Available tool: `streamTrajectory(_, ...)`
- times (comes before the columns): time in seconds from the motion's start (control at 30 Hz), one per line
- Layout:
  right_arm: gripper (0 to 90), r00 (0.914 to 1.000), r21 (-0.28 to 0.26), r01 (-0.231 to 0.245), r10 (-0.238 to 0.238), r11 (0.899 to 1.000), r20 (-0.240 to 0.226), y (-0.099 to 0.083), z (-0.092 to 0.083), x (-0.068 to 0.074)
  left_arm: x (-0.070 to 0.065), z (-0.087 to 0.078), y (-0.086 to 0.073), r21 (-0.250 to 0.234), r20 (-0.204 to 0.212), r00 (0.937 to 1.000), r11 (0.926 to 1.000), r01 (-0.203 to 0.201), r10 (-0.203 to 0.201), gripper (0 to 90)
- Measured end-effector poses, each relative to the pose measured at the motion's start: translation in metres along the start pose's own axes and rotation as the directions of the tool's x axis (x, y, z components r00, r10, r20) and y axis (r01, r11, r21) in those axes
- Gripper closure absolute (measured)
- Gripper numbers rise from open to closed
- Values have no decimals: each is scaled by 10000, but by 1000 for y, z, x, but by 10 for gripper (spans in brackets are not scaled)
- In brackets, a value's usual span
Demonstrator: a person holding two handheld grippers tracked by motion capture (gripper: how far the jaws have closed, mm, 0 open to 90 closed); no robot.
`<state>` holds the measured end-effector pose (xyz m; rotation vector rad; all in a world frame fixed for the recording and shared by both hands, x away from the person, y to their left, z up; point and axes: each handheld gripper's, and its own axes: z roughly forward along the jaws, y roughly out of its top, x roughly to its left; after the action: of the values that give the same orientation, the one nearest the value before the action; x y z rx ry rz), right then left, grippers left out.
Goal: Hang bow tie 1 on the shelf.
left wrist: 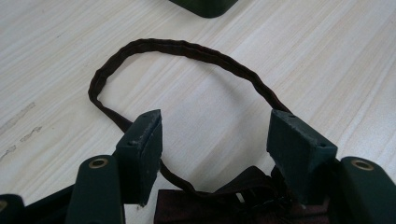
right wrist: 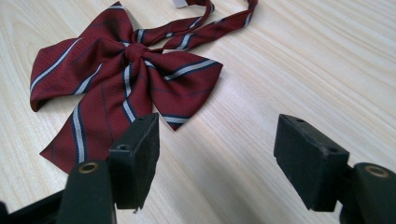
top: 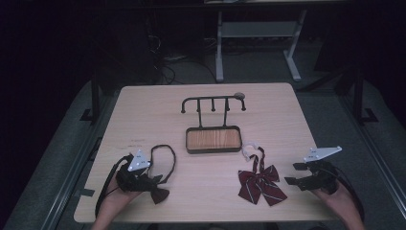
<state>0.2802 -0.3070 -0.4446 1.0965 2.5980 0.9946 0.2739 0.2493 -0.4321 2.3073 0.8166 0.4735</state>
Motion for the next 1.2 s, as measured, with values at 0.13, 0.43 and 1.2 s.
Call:
streamTrajectory(0.13, 309, 9999, 44, 156, -156, 9999, -57, 1, 4, 2, -1, 0, -1, 71, 16, 10000, 10000, -2, 2, 364)
streamTrajectory(0.43, 289, 9998, 155, 179, -177, 9997, -105, 4, 3, 9, -2, 1, 1, -6, 79, 9998, 9998, -191, 191, 362)
streamTrajectory(1.2, 374, 9961, 434, 741, -718, 9963, -521, 39, 4, 24, -1, 0, 2, -89, 55, 9999, 9999, -148, 149, 357)
